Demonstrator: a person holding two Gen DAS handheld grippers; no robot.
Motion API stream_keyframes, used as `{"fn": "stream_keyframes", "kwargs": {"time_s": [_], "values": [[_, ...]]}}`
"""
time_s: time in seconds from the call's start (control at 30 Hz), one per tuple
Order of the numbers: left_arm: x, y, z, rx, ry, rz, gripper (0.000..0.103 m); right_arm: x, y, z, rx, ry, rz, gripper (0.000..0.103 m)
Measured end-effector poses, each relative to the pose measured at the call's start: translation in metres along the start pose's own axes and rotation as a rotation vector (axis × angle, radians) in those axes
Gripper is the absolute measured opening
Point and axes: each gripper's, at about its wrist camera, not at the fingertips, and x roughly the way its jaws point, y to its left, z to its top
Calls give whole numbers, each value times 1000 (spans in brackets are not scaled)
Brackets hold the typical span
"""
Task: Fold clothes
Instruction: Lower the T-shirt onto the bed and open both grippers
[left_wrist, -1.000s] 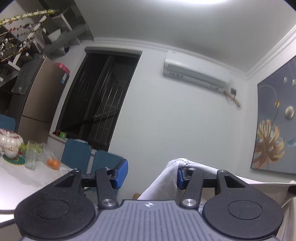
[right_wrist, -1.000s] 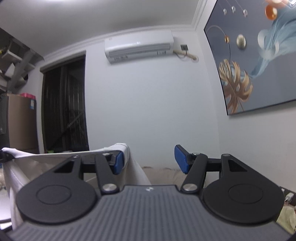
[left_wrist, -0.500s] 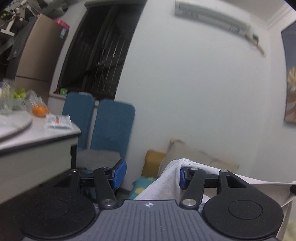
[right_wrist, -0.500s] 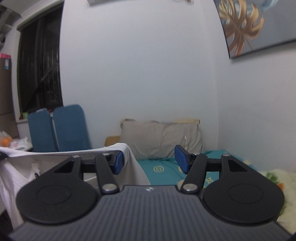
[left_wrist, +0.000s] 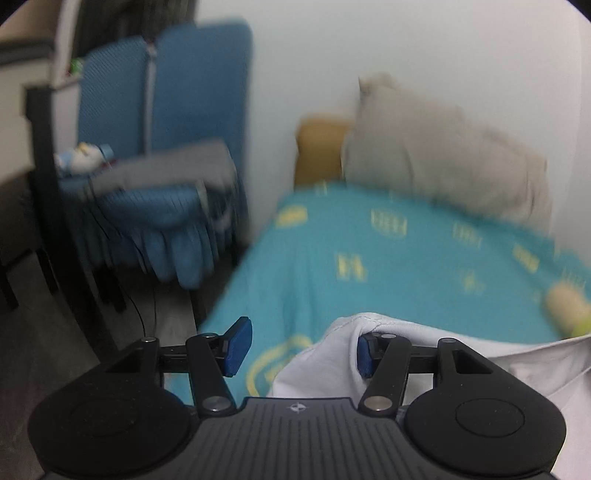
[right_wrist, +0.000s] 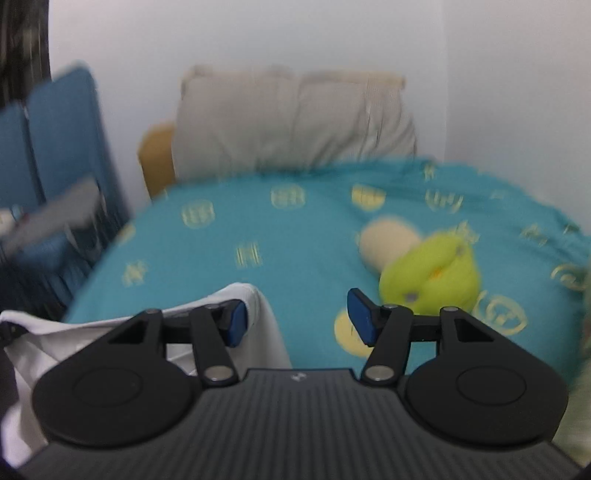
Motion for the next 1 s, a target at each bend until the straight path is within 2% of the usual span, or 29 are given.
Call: {"fn": "stream_keyframes", "kwargs": {"time_s": [0.07,0.1,0.17,0.2,0.23,0.27,0.3,0.37,0.5,0.7,1.0], "values": [[25,-6,-2,45,95,-34,61,38,3,-7,-42,86,36,63],[31,-8,-2,76,135,-54,68,48,9,-10,-87,142,76,64],[38,-10,-1,126,201,-94,83,46,22,-15,-167,125,112,69],[36,-10,0,140,215,-114,83,42,24,-14,-166,111,147,73],[29,-8,1,140,201,-133,84,35,25,-12,-137,95,174,81],[21,-6,1,138,188,-152,88,28,26,-10,-103,79,199,83],[10,-3,2,129,174,-171,93,21,27,-8,-78,62,217,83],[-14,5,4,114,148,-194,95,1,27,-8,-54,17,200,83],[-84,22,3,116,64,-228,95,-69,27,-20,4,-73,197,83],[-204,55,-12,144,-63,-220,95,-190,31,-51,40,-188,178,83],[-408,85,-72,103,-178,-221,95,-366,25,-112,67,-272,157,83]]}}
